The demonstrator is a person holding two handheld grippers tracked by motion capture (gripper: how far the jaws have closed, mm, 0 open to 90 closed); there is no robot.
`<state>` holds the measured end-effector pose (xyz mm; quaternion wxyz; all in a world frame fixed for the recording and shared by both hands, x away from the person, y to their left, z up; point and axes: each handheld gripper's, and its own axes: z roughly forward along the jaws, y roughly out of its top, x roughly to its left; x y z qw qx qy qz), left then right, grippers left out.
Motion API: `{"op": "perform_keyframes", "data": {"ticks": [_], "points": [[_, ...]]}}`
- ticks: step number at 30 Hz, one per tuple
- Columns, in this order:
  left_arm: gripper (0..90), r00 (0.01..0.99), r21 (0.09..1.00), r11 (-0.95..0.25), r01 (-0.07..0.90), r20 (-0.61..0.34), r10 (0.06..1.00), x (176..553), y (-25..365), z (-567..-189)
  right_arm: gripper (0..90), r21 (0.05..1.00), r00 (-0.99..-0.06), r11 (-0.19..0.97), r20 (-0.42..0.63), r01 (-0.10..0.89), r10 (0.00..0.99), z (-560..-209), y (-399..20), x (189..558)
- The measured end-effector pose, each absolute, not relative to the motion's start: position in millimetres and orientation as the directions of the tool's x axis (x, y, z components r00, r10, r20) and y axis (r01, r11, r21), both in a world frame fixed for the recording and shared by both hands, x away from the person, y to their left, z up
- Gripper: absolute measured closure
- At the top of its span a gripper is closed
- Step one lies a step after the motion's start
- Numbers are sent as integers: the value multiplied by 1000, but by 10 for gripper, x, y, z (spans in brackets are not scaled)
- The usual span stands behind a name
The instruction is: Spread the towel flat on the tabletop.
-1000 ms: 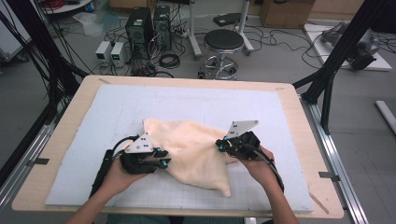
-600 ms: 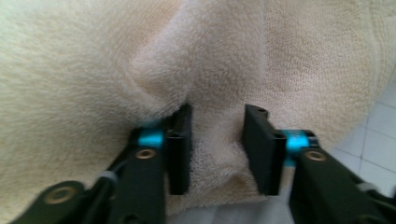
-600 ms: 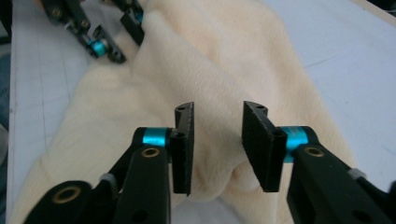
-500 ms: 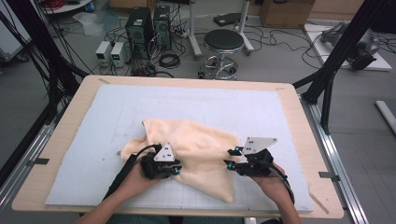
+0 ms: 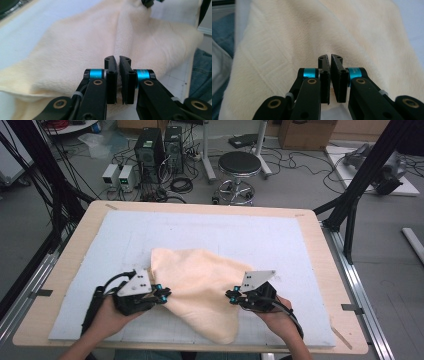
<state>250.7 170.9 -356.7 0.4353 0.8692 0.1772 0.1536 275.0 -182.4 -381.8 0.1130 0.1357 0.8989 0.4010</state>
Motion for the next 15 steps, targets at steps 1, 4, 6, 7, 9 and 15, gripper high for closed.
{"op": "perform_keyframes", "data": {"ticks": [1, 4, 6, 7, 9, 15], "points": [[844, 884, 820, -547, 170, 119, 453, 2511, 1758, -3483, 862, 752, -938, 642, -94, 153, 335, -3818, -1824, 2750], [845, 871, 826, -542, 155, 144, 469, 2615, 1860, -3246, 864, 767, -938, 631, -123, 117, 324, -3645, -1738, 2728], [844, 861, 807, -569, 161, 167, 480, 2777, 1869, -3183, 864, 763, -934, 639, -150, 98, 323, -3534, -1679, 2766], [844, 847, 797, -576, 182, 171, 504, 2883, 1863, -3196, 863, 760, -931, 642, -154, 102, 331, -3498, -1642, 2823], [844, 831, 788, -569, 235, 140, 538, 3127, 1834, -3296, 863, 761, -924, 634, -132, 137, 359, -3511, -1595, 2968], [838, 767, 728, -566, 386, 88, 636, 3753, 1693, -3791, 859, 720, -888, 644, -82, 261, 452, -3826, -1515, 3508]]}}
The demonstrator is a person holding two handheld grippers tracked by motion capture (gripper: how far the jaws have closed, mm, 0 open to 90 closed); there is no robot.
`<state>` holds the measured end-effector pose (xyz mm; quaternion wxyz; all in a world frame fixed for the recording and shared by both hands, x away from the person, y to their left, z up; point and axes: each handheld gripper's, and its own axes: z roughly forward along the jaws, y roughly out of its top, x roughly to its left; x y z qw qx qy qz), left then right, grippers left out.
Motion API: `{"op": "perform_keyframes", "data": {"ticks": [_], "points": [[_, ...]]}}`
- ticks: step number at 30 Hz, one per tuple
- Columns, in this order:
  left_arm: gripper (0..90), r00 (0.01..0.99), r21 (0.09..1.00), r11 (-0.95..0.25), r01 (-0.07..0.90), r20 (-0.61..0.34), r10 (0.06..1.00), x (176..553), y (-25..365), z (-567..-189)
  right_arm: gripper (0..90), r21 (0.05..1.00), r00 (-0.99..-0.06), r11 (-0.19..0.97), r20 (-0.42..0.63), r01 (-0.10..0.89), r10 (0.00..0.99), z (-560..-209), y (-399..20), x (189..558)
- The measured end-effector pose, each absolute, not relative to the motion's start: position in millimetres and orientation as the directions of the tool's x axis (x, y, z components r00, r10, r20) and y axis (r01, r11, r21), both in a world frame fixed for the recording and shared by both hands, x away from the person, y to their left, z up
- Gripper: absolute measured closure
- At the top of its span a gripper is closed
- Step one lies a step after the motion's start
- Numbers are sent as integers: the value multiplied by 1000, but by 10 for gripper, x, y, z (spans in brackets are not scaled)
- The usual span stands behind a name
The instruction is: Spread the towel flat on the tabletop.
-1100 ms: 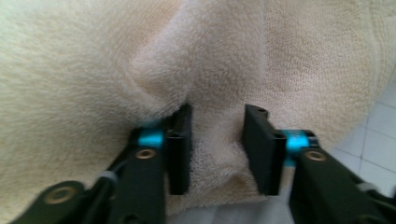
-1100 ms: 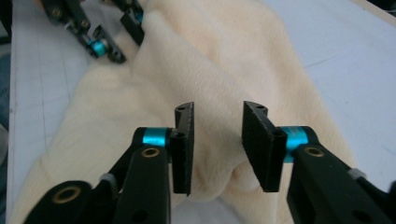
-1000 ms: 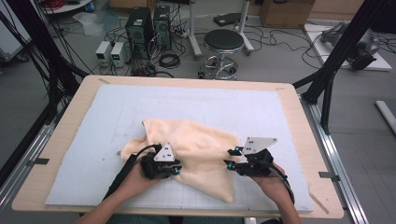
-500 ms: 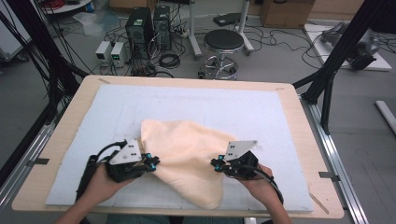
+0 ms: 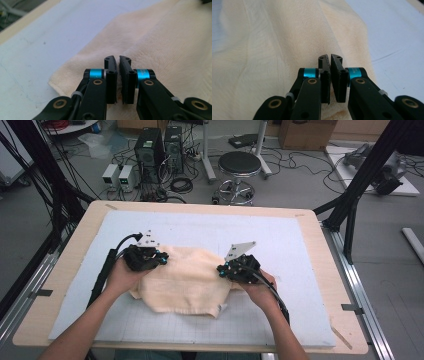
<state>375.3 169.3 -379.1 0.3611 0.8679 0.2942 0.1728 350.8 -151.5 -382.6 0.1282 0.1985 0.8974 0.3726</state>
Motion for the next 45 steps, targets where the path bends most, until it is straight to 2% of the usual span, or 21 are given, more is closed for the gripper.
{"op": "perform_keyframes", "data": {"ticks": [3, 6, 9, 15, 19, 22, 24, 26, 27, 32, 34, 37, 40, 42, 45], "points": [[791, 765, 731, -558, 394, 76, 639, 3822, 1677, -3849, 777, 729, -882, 623, -54, 285, 467, -3915, -1542, 3655], [624, 745, 755, -534, 382, 90, 660, 3750, 1732, -3747, 694, 757, -869, 580, -34, 300, 494, -3854, -1645, 3636], [603, 765, 790, -507, 345, 76, 639, 3611, 1815, -3608, 656, 790, -866, 543, -30, 286, 500, -3737, -1772, 3528], [545, 788, 830, -478, 288, 79, 611, 3217, 1936, -3522, 664, 812, -875, 543, -85, 217, 477, -3618, -1977, 3186], [535, 813, 823, -498, 272, 80, 576, 3008, 1974, -3706, 671, 786, -885, 578, -90, 218, 456, -3784, -2023, 3005], [505, 815, 791, -539, 290, 92, 573, 2994, 1956, -3917, 669, 772, -886, 587, -71, 242, 459, -3925, -2040, 2971], [520, 801, 772, -546, 327, 80, 593, 3059, 1939, -4034, 629, 769, -888, 586, -55, 253, 456, -3987, -2015, 2989], [625, 779, 763, -542, 353, 82, 622, 3139, 1928, -4100, 603, 764, -893, 593, -52, 253, 448, -4025, -1933, 3039], [641, 766, 761, -537, 364, 84, 637, 3172, 1925, -4108, 602, 767, -894, 593, -56, 247, 445, -4030, -1891, 3066], [860, 723, 769, -498, 401, 69, 688, 3252, 1997, -4089, 594, 766, -892, 597, -72, 236, 446, -4019, -1676, 3255], [888, 723, 764, -498, 411, 59, 689, 3258, 2030, -4099, 584, 756, -892, 607, -70, 244, 446, -4058, -1558, 3355], [869, 741, 754, -499, 427, 25, 671, 3271, 2047, -4143, 601, 736, -897, 632, -77, 244, 435, -4125, -1461, 3409], [713, 758, 755, -501, 423, 7, 652, 3274, 2026, -4177, 714, 702, -906, 676, -106, 223, 409, -4191, -1375, 3423], [709, 760, 745, -531, 403, 51, 648, 3263, 1976, -4197, 784, 705, -913, 675, -96, 220, 397, -4186, -1389, 3427], [768, 757, 742, -546, 389, 80, 648, 3256, 1933, -4213, 821, 718, -915, 651, -50, 245, 400, -4148, -1477, 3433]]}}
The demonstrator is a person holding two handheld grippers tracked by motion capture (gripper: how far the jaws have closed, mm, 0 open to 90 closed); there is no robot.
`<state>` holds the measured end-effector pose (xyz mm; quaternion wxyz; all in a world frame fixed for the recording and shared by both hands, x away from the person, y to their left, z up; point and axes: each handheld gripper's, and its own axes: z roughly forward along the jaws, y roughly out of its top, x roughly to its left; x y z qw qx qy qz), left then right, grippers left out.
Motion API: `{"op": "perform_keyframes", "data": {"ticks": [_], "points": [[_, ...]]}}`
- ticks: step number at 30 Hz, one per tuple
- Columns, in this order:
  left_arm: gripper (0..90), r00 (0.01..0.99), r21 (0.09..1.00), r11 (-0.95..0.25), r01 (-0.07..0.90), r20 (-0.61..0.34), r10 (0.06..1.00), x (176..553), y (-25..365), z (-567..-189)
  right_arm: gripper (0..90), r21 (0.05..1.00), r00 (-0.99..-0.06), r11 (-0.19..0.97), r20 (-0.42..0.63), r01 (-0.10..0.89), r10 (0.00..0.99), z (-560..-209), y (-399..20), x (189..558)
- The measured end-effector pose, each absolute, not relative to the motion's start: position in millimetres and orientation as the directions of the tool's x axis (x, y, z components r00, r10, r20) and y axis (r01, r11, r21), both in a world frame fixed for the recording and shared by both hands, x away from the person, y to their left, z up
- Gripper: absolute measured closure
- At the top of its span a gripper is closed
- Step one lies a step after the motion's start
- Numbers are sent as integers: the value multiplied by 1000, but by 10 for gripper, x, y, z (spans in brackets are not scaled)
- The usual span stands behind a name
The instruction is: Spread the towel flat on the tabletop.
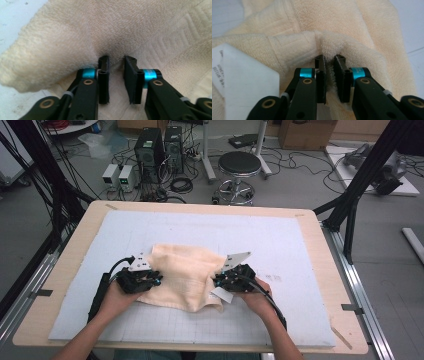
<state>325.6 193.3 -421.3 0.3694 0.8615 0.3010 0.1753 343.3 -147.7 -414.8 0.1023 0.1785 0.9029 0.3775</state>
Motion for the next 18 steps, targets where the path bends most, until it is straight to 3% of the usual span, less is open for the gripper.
{"op": "perform_keyframes", "data": {"ticks": [7, 18], "points": [[860, 759, 760, -537, 367, 89, 644, 3147, 1994, -4092, 834, 738, -910, 632, -60, 236, 410, -3974, -1726, 3291], [867, 787, 807, -503, 311, 78, 612, 2752, 2129, -3709, 844, 777, -905, 605, -117, 173, 410, -3486, -2109, 2920]]}}
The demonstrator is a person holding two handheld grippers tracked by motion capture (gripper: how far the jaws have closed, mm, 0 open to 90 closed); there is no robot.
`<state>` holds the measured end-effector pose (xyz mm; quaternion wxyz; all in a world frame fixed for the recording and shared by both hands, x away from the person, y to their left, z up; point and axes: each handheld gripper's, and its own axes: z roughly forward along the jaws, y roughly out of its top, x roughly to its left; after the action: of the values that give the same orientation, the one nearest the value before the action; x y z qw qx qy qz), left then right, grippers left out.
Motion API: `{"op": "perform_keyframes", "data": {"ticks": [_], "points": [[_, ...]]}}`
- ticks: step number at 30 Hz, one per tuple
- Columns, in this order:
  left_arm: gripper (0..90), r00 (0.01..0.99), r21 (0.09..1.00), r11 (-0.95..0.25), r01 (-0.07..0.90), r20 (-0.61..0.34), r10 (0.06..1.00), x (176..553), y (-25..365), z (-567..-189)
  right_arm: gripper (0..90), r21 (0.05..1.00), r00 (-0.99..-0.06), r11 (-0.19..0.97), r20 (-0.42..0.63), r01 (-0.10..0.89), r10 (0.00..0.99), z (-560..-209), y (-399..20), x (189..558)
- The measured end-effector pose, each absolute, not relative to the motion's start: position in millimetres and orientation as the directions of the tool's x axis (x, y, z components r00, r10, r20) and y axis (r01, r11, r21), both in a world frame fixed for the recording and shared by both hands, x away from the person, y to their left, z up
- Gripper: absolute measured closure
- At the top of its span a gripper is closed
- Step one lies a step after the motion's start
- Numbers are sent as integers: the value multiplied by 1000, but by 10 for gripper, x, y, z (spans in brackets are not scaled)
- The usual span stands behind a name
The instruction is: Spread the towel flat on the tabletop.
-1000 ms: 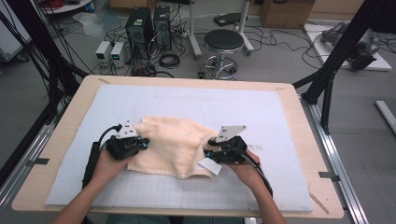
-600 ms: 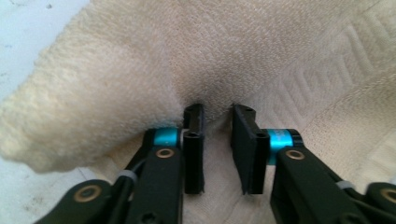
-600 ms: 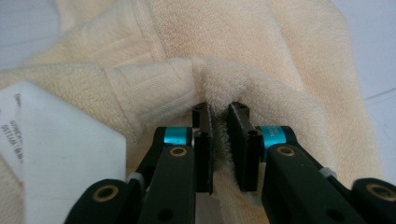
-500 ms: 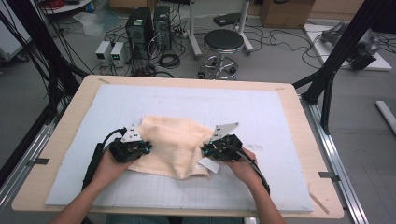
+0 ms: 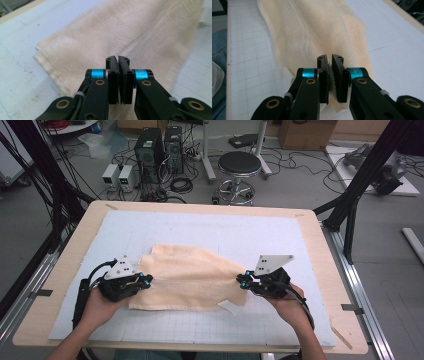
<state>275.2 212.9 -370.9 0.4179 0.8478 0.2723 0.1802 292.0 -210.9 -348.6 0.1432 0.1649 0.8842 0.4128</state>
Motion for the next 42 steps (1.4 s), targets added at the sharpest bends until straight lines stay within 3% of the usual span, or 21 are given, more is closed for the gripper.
{"op": "perform_keyframes", "data": {"ticks": [10, 12, 14, 19, 23, 27, 30, 32, 35, 38, 42], "points": [[867, 835, 831, -502, 239, 88, 543, 2059, 2243, -3372, 840, 792, -947, 598, -88, 121, 308, -3141, -2169, 2376], [860, 852, 839, -495, 225, 77, 517, 1962, 2288, -3323, 776, 802, -959, 589, -74, 106, 273, -3069, -2172, 2241], [774, 851, 842, -492, 220, 81, 519, 1943, 2320, -3295, 738, 803, -960, 587, -76, 101, 270, -3014, -2167, 2176], [665, 852, 843, -490, 224, 75, 519, 2171, 2257, -3426, 671, 788, -944, 603, -92, 125, 316, -3116, -2148, 2364], [601, 857, 834, -498, 238, 60, 511, 2484, 2149, -3702, 645, 771, -923, 609, -74, 187, 377, -3467, -2144, 2666], [514, 818, 823, -504, 261, 88, 568, 2807, 2055, -3908, 610, 757, -917, 615, -55, 220, 395, -3851, -2094, 2915], [505, 801, 801, -519, 299, 86, 593, 3011, 1998, -3995, 607, 696, -916, 675, -58, 247, 396, -4052, -1998, 3065], [532, 800, 781, -533, 327, 72, 595, 3102, 1980, -4057, 617, 675, -920, 689, -41, 263, 390, -4163, -1946, 3126], [694, 796, 761, -546, 350, 65, 602, 3162, 1976, -4108, 685, 644, -923, 709, -13, 286, 385, -4306, -1886, 3185], [838, 789, 767, -531, 359, 54, 612, 3151, 2022, -4077, 812, 664, -923, 686, 17, 297, 384, -4319, -1910, 3190], [892, 795, 767, -541, 345, 68, 603, 3078, 2076, -4022, 850, 673, -927, 685, 7, 281, 374, -4270, -1925, 3139]]}}
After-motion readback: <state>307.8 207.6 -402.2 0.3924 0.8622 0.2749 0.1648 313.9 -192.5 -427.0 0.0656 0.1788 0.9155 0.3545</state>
